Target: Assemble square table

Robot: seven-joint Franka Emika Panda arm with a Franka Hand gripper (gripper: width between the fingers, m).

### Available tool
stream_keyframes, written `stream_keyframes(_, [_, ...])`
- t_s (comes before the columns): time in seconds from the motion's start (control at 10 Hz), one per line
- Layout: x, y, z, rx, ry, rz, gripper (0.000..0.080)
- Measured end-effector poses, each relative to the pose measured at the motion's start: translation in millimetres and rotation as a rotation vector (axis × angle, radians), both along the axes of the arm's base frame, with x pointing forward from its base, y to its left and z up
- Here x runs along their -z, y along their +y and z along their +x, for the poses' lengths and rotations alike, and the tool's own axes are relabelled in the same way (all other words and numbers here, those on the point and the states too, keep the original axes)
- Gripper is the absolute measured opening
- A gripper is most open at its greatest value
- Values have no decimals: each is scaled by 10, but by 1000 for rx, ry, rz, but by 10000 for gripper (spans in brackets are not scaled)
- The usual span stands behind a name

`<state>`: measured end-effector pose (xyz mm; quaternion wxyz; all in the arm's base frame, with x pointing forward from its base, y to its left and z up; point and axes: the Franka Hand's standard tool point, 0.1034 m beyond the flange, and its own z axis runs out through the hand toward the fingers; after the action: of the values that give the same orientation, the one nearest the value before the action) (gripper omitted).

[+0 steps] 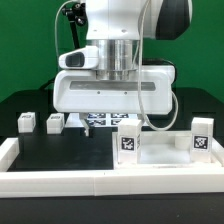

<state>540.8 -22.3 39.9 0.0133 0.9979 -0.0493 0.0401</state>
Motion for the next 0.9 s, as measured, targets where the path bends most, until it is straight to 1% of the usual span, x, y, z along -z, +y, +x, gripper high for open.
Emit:
stream_keyframes(0.5, [141, -162, -16, 7, 10, -12, 649])
stream_keyframes(0.6, [170, -166, -33, 9, 14, -14, 649])
stream_keyframes(0.8, [178, -165, -41, 11, 16, -14, 642])
stream_keyframes(0.9, [179, -161, -42, 11, 16, -14, 526])
